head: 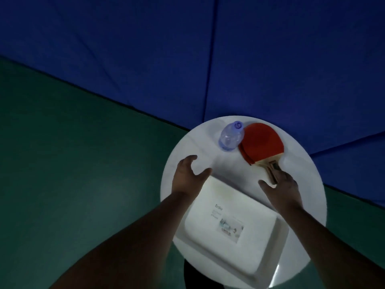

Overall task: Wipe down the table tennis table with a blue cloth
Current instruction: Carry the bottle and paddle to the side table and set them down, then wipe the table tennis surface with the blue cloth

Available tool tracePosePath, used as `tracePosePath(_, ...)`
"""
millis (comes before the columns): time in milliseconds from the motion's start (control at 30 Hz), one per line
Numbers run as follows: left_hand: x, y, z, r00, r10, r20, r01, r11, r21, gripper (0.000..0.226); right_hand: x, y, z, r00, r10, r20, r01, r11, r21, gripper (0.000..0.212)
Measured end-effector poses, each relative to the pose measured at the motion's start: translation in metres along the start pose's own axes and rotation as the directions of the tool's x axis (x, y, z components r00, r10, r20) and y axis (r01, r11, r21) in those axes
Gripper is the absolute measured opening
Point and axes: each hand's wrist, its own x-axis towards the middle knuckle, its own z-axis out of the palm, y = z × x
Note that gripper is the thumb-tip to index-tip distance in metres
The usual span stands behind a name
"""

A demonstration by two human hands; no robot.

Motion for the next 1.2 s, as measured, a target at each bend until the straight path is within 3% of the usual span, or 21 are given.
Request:
tracePosePath(133, -0.062, -0.035, -0.041, 0.992, -0.097, -0.085, 0.089, 0.992, -0.09, 0.06, -0.055, -0.036, 0.005, 0.99, -0.122, 0.073, 0.116, 0.99, 0.08, 0.066)
tracePosePath(233, -0.119, -0.071, -0.069, 0.976, -0.159, -0.145, 0.139, 0.98, -0.141, 0.062, -0.109, -0.067, 0.022, 0.935, -0.31, 0.173, 0.29, 0.948, 0.13, 0.062)
tracePosePath(367, -0.221, -0.126, -0.106, 0.931, -0.247, -0.268, 0.203, 0.962, -0.18, 0.058, -0.192, -0.096, 0.052, 0.773, -0.511, 0.377, 0.487, 0.858, 0.163, 0.061)
tracePosePath(500, -0.354, -0.177, -0.128, 0.816, -0.367, -0.447, 0.261, 0.923, -0.281, 0.049, -0.285, -0.112, 0.08, 0.541, -0.651, 0.532, 0.683, 0.71, 0.175, 0.06)
tracePosePath(700, -0.574, -0.223, -0.087, 0.506, -0.565, -0.651, 0.208, 0.813, -0.544, 0.048, -0.448, -0.087, 0.108, 0.123, -0.698, 0.706, 0.889, 0.394, 0.234, 0.055)
tracePosePath(867, -0.774, -0.24, 0.006, 0.171, -0.721, -0.672, 0.141, 0.693, -0.707, 0.043, -0.599, -0.005, 0.126, -0.185, -0.52, 0.834, 0.934, 0.172, 0.314, 0.034)
tracePosePath(1033, -0.935, -0.244, 0.091, -0.206, -0.837, -0.506, -0.06, 0.527, -0.848, 0.036, -0.742, 0.089, 0.142, -0.393, -0.319, 0.862, 0.902, 0.051, 0.43, 0.028)
tracePosePath(1200, -1.038, -0.254, 0.148, -0.399, -0.882, -0.249, -0.278, 0.375, -0.884, 0.032, -0.867, 0.15, 0.164, -0.532, -0.089, 0.842, 0.846, -0.096, 0.524, 0.028)
